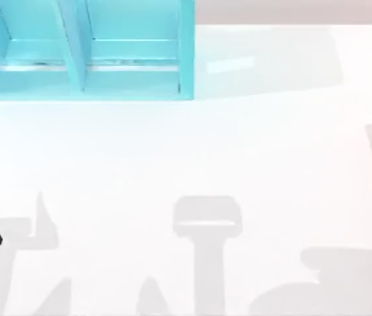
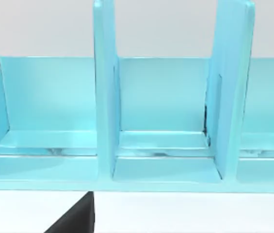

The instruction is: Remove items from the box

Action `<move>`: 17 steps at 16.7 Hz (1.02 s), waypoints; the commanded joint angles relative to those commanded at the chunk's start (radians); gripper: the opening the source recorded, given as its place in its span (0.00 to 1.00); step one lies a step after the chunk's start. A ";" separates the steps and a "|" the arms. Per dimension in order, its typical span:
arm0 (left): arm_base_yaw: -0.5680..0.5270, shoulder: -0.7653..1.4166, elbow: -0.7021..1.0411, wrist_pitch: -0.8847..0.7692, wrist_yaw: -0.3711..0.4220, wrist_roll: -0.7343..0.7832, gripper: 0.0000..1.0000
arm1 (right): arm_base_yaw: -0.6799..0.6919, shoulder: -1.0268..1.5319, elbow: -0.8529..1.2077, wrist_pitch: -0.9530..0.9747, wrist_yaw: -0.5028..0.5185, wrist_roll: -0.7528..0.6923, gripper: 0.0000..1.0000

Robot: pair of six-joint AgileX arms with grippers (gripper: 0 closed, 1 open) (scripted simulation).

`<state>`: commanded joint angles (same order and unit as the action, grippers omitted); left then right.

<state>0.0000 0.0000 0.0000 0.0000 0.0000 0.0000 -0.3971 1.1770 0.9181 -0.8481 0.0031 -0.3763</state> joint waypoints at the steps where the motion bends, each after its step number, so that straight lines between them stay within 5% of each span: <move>1: 0.000 0.000 0.000 0.000 0.000 0.000 1.00 | -0.027 0.088 0.064 -0.060 0.000 -0.028 1.00; 8: 0.000 0.000 0.000 0.000 0.000 0.000 1.00 | -0.150 0.469 0.363 -0.339 -0.001 -0.159 1.00; 17: 0.000 0.000 0.000 0.000 0.000 0.000 1.00 | -0.155 0.489 0.352 -0.327 0.000 -0.165 1.00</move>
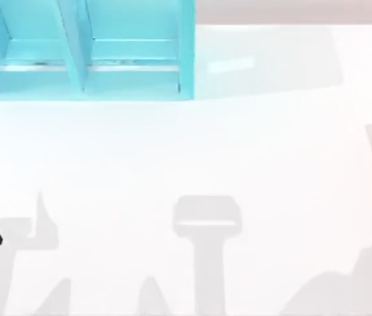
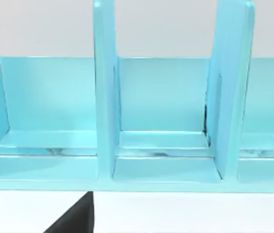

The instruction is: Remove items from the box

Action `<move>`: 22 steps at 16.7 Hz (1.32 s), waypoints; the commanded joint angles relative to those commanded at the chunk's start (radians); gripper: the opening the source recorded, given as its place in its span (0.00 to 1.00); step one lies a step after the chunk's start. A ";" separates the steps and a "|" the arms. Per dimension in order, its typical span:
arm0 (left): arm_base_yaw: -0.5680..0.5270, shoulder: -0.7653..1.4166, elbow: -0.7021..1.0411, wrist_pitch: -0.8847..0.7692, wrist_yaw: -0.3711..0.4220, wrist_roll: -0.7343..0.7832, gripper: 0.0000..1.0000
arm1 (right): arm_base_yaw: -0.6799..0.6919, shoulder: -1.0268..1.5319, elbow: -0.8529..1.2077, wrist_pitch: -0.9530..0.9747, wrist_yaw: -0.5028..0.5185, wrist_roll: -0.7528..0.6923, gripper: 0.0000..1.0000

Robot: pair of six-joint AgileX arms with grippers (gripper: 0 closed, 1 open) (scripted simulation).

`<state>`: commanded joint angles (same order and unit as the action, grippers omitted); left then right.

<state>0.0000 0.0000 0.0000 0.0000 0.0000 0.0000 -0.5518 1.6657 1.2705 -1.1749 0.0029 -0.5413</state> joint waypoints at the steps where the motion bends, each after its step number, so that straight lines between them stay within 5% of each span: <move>1: 0.000 0.000 0.000 0.000 0.000 0.000 1.00 | -0.001 0.005 -0.020 0.023 0.000 0.000 1.00; 10: 0.000 0.000 0.000 0.000 0.000 0.000 1.00 | 0.000 0.111 -0.234 0.345 0.000 0.003 1.00; 15: 0.000 0.000 0.000 0.000 0.000 0.000 1.00 | 0.000 0.123 -0.247 0.369 0.000 0.003 1.00; 22: 0.000 0.000 0.000 0.000 0.000 0.000 1.00 | 0.000 0.123 -0.247 0.369 0.000 0.003 0.47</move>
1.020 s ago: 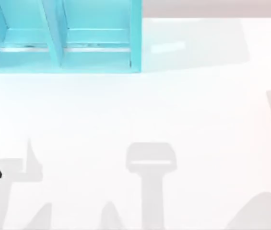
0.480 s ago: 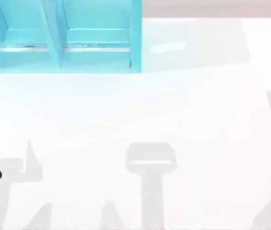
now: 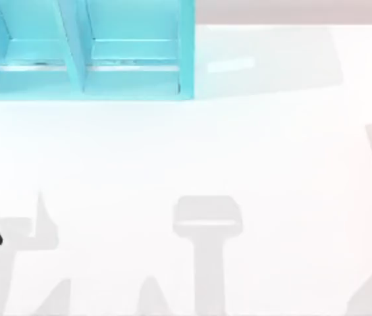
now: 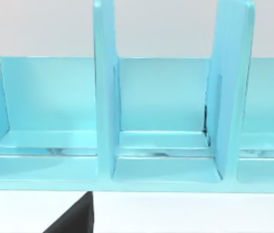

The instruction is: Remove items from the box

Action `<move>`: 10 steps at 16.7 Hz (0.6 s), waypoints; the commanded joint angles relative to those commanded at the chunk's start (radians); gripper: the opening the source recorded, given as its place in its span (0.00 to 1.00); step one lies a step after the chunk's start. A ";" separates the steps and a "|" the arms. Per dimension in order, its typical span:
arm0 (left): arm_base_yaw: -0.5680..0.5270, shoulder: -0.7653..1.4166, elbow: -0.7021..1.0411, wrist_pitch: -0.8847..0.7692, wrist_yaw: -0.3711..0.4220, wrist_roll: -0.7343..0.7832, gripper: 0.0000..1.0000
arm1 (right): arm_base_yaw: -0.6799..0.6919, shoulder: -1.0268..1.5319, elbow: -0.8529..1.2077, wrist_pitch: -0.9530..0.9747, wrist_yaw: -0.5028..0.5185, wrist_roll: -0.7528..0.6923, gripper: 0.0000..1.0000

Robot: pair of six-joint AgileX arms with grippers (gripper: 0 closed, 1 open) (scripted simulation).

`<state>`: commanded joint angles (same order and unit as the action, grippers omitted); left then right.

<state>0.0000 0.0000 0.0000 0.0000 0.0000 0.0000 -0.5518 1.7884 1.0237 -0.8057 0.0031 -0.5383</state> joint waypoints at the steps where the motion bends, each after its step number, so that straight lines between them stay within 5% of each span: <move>1: 0.000 0.000 0.000 0.000 0.000 0.000 1.00 | 0.000 0.000 0.000 0.000 0.000 0.000 0.40; 6: 0.000 0.000 0.000 0.000 0.000 0.000 1.00 | 0.000 0.000 0.000 0.000 0.000 0.000 0.02; 10: 0.000 0.000 0.000 0.000 0.000 0.000 1.00 | 0.000 0.000 0.000 0.000 0.000 0.000 0.00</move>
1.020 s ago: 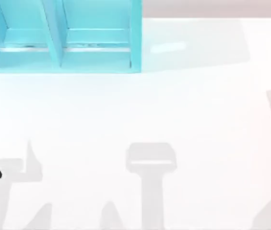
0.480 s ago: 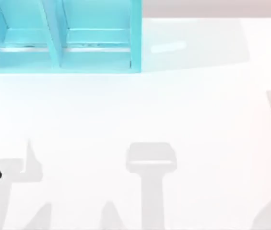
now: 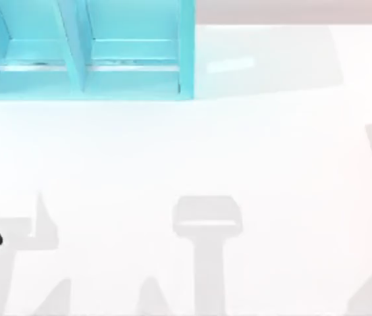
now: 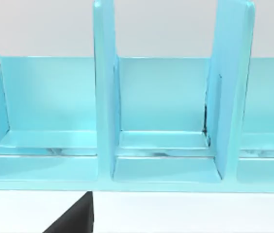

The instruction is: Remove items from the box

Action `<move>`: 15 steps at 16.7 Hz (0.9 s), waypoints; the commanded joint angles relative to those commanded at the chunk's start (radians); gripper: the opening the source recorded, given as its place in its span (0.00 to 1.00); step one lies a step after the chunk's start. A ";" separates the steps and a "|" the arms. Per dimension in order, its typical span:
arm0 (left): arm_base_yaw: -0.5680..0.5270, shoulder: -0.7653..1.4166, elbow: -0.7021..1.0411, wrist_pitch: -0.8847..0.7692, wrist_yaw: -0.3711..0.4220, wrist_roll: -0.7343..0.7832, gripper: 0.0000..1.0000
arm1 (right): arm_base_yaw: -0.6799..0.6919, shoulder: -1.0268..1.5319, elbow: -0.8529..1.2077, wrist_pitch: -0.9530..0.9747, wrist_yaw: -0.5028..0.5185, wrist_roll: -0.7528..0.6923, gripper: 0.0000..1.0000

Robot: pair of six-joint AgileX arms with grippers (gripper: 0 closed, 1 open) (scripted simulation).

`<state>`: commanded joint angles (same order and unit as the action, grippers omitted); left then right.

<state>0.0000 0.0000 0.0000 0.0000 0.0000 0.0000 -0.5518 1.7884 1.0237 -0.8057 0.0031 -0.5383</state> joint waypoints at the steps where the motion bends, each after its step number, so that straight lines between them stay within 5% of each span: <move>1: 0.000 0.000 0.000 0.000 0.000 0.000 1.00 | 0.000 0.000 0.000 0.000 0.000 0.000 0.00; 8: 0.000 0.000 0.000 0.000 0.000 0.000 1.00 | 0.000 -0.012 0.028 0.006 -0.003 -0.004 0.00; 15: 0.000 0.000 0.000 0.000 0.000 0.000 1.00 | -0.016 -0.081 0.306 -0.014 -0.092 -0.026 0.00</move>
<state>0.0000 0.0000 0.0000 0.0000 0.0000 0.0000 -0.5680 1.7076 1.3298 -0.8198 -0.0886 -0.5639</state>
